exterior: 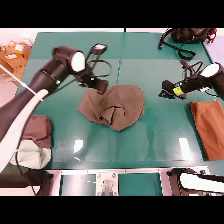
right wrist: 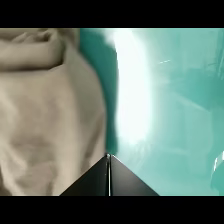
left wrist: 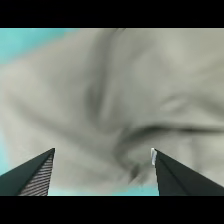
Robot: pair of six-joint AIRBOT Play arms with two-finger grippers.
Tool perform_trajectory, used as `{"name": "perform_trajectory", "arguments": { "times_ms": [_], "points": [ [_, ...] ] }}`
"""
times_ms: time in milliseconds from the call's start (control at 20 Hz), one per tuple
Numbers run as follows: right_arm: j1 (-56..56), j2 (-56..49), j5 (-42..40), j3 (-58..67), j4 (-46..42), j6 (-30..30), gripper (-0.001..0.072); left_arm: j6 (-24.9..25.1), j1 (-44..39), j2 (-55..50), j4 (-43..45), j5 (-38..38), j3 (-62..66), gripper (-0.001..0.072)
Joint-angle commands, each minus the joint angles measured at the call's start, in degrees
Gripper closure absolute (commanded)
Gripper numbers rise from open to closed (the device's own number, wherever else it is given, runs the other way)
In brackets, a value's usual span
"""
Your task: Fold the shirts.
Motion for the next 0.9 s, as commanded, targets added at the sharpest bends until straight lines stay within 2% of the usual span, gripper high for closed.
{"name": "perform_trajectory", "arguments": {
  "times_ms": [0, 50, 100, 250, 400, 500, 650, 850],
  "points": [
    [-2.4, -0.5, -2.0, 0.0, 0.1, -1.0, 0.0616, -1.5, 7.4, -0.1, -2.1, -8.6, -5.0, 0.0017],
    [-2.3, -1.2, -2.2, 0.0, 0.5, -2.8, 0.0406, -1.4, 8.8, -0.2, -4.3, -6.8, -8.4, 0.0016],
    [-2.1, -2.3, -1.6, 0.0, 1.5, -4.1, 0.0304, -1.4, 9.9, -0.2, -6.8, -2.8, -11.6, 0.0016],
    [-1.1, -5.0, 1.5, -1.8, 3.1, -5.0, 0.0301, -0.7, 11.9, -1.3, -13.4, 14.3, -16.7, 0.0016],
    [1.6, -5.0, 0.1, -10.1, 5.2, -6.5, 0.0302, 1.0, 12.0, -4.2, -14.3, 24.7, -15.5, 0.0017],
    [3.2, -5.0, -0.8, -15.2, 6.9, -6.5, 0.0301, 2.3, 12.0, -7.3, -14.3, 25.3, -13.1, 0.0017],
    [7.2, -5.0, -7.3, -20.9, 12.6, -8.0, 0.0300, 4.4, 12.0, -11.1, -16.7, 26.0, -10.4, 0.0017],
    [10.6, -5.1, -11.3, -21.2, 21.6, -12.0, 0.0301, 8.7, 12.0, -13.1, -20.3, 26.7, -10.3, 0.0018]
  ]
}}
